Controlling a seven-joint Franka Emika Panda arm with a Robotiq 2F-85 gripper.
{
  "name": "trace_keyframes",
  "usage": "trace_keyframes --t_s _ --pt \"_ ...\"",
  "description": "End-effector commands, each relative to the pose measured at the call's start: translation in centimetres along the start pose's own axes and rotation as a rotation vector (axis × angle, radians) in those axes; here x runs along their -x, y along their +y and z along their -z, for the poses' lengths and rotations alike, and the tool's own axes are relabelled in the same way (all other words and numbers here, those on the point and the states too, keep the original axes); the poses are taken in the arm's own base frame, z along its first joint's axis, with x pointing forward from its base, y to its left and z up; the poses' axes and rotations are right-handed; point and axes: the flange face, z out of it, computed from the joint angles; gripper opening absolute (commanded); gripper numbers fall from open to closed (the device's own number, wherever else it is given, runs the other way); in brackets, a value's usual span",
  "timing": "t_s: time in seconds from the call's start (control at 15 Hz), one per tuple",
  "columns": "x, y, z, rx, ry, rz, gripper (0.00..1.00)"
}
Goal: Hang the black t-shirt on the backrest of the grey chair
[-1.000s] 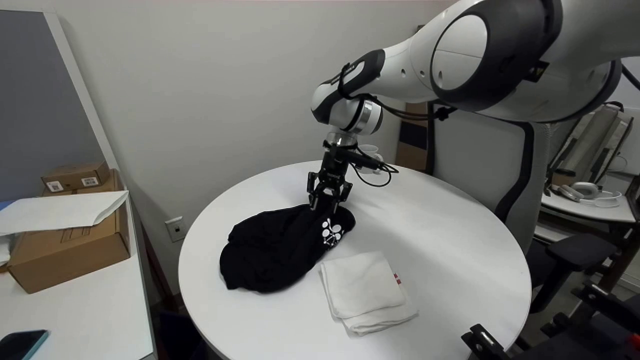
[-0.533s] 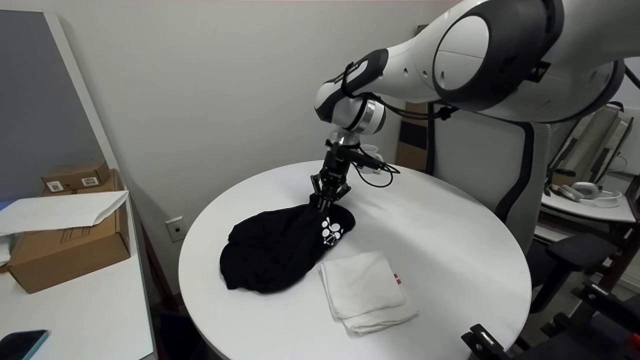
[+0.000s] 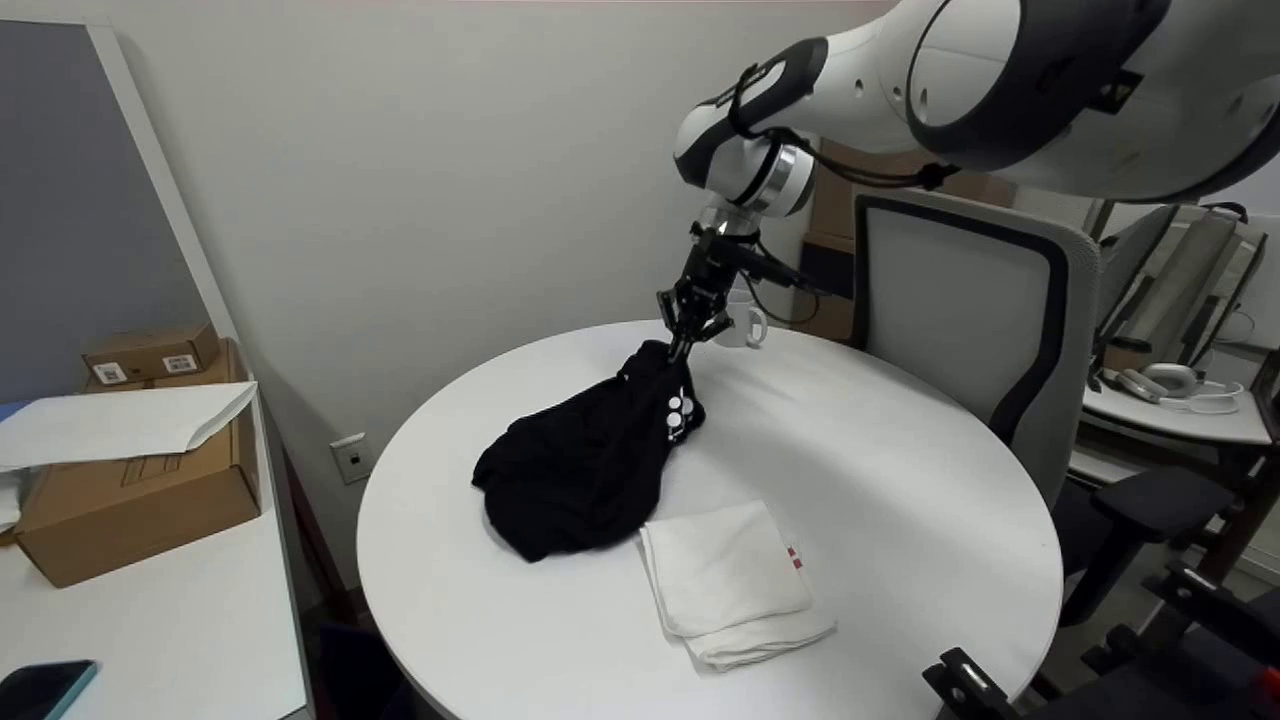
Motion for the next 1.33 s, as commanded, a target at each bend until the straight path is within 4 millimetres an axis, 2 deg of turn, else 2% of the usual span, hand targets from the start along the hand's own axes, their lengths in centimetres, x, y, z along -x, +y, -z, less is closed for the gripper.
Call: trace_keyframes --t_s 0.0,0.27,0.67,1.0,1.27 --pt "0.2 -1.1 9.0 0.019 0.100 0.031 0.01" --pt "1.6 -3.0 19.2 0.059 0.222 0.116 0.01" --pt "6.5 -6.5 33.4 0.260 0.335 0.213 0.01" --pt "12.4 -7.4 45.1 0.351 0.488 0.150 0.01" --pt "18.4 -6.1 53.2 0.365 0.585 0.083 0.01"
